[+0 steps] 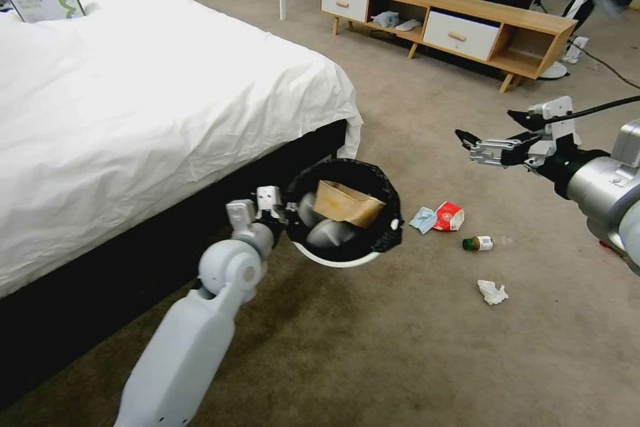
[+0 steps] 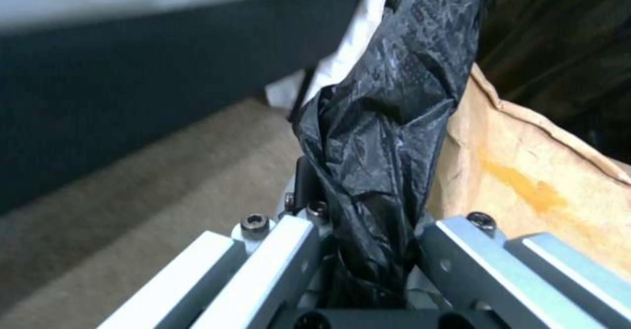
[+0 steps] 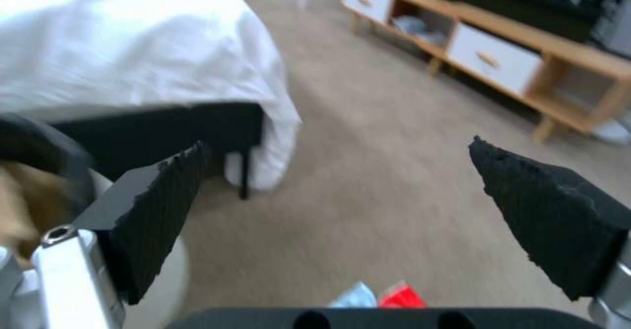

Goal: Pick up the trash bin and place the garbage on the floor into it.

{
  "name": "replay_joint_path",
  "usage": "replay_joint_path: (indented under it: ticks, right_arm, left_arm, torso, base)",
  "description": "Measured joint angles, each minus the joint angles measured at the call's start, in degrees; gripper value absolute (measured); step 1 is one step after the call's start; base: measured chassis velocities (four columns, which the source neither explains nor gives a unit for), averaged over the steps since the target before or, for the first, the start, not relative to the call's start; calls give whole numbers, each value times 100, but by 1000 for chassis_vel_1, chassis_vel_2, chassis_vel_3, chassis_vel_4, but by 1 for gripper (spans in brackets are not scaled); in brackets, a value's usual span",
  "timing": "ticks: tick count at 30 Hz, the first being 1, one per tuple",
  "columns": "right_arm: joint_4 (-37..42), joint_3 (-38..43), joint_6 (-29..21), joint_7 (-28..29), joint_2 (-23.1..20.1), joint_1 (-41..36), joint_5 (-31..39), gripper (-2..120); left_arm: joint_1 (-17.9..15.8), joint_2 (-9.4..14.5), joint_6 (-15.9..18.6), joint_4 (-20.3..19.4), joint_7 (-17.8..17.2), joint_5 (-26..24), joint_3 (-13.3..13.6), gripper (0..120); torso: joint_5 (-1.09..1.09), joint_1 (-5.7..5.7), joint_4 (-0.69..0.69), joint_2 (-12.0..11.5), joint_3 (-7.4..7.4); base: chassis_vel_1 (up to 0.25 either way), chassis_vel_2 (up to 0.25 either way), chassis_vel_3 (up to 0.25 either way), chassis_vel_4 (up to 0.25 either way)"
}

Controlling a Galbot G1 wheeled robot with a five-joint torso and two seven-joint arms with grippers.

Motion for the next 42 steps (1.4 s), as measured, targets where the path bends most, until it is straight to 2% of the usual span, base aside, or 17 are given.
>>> replay_joint_path:
  ticks: [5, 6, 9, 13, 16, 23, 28, 42]
  right_arm:
    - [-120, -71, -74, 205, 137, -164, -80, 100]
    - [-229, -104, -121, 279, 259, -238, -135, 100]
    - [-411, -155, -212, 429, 420, -302, -162, 100]
    - [-513, -175, -264, 484, 486, -347, -165, 100]
    - [-890, -222, -513, 671, 669, -473, -163, 100]
    - [-1386, -245, -532, 674, 824, -627, -318, 100]
    - [-1897, -242, -353, 481, 1108, -751, -560, 100]
    - [-2821, -214, 127, 46, 1593, -726, -1060, 100]
  left_arm:
    - [112, 99, 83, -183, -20, 7, -259, 2]
    - [174, 171, 109, -270, -22, 13, -375, 2]
    - [246, 243, 129, -361, -23, 16, -475, 2]
    - [278, 275, 134, -396, -24, 16, -513, 2]
    - [338, 328, 140, -446, -23, -4, -592, 2]
    - [347, 340, 140, -453, -22, -54, -630, 2]
    - [393, 364, 148, -504, -45, -281, -677, 2]
    - [465, 376, 149, -524, -53, -307, -738, 2]
  torso:
    - [0, 0, 1, 0, 0]
    - [0, 0, 1, 0, 0]
    - [1, 0, 1, 0, 0]
    - [0, 0, 0, 0, 0]
    - [1, 0, -1, 0, 1]
    - [1, 0, -1, 0, 1]
    - [1, 0, 0, 0, 1]
    - [1, 0, 1, 0, 1]
  base:
    - [0, 0, 0, 0]
    - [0, 0, 0, 0]
    - [0, 0, 0, 0]
    - [0, 0, 0, 0]
    - [0, 0, 0, 0]
    - [0, 0, 0, 0]
    - [0, 0, 0, 0]
    - [0, 0, 0, 0]
